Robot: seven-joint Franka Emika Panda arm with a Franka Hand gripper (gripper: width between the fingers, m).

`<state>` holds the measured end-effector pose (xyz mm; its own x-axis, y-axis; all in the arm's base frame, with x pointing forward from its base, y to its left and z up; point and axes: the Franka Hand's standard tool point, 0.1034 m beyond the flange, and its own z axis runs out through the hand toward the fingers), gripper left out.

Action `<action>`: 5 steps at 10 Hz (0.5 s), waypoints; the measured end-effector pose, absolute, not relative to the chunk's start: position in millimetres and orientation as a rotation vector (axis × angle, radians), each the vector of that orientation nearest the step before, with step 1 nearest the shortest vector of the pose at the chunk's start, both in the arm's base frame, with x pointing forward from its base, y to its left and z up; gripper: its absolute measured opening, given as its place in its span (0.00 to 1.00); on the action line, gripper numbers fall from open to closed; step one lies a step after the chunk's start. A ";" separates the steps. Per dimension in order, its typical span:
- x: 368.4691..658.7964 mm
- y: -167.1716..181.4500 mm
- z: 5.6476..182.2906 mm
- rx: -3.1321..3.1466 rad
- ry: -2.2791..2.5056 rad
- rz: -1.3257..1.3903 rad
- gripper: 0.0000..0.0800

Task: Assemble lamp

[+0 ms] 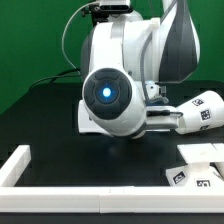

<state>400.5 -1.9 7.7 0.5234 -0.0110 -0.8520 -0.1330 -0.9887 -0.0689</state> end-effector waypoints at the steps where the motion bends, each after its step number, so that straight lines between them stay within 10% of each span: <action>1: 400.3 -1.8 7.6 -2.629 0.123 1.469 0.86; 2: 400.1 -1.8 7.5 -2.629 0.123 1.470 0.71; 5: 399.9 -1.7 7.5 -2.628 0.123 1.470 0.71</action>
Offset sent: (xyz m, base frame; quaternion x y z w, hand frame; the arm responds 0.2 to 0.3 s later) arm 0.0000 0.0000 0.0000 0.0000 0.0000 0.0000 1.0000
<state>399.9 -1.7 7.5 0.5228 -0.0088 -0.8524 -0.1328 -0.9886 -0.0713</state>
